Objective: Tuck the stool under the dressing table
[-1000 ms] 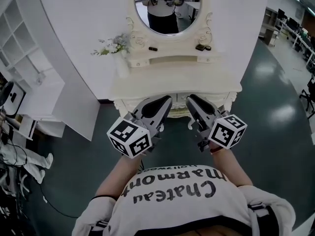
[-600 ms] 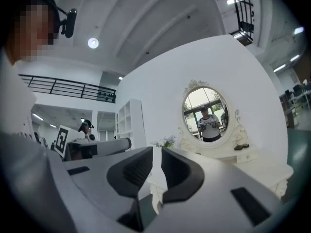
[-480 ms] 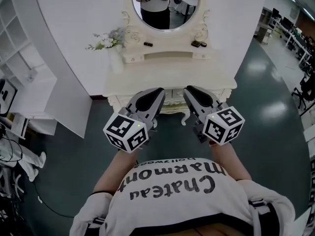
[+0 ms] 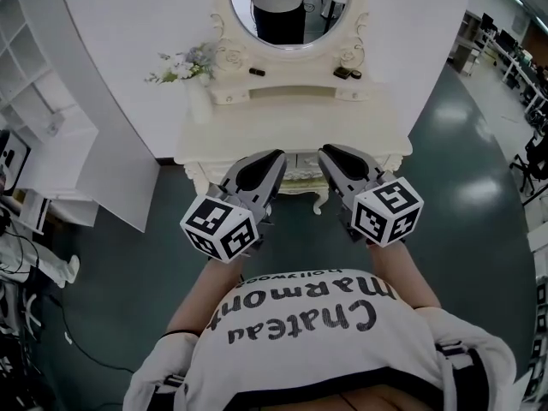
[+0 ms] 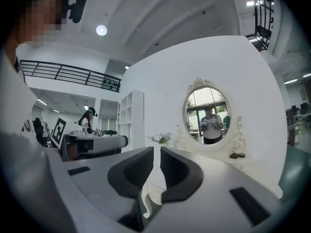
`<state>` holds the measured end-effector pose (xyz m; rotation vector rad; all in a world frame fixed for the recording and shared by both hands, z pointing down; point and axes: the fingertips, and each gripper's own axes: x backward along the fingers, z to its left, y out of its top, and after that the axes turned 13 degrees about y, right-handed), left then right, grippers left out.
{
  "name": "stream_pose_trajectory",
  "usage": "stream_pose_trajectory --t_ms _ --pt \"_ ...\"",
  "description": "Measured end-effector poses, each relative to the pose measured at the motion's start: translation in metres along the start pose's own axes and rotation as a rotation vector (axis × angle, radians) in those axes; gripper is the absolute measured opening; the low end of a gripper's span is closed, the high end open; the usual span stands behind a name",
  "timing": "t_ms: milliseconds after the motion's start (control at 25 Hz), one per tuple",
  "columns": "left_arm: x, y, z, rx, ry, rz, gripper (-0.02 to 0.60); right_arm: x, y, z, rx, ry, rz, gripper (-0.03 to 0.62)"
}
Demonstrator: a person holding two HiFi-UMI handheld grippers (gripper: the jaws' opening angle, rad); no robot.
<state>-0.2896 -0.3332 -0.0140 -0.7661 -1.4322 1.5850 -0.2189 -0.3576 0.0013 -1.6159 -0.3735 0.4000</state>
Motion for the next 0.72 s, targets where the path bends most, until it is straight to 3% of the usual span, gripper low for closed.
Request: stream_pose_trajectory --t_ms 720 --pt "-0.013 -0.02 -0.022 -0.002 -0.021 0.041 0.023 0.022 -0.019 -0.02 -0.033 -0.037 0.025 0.057"
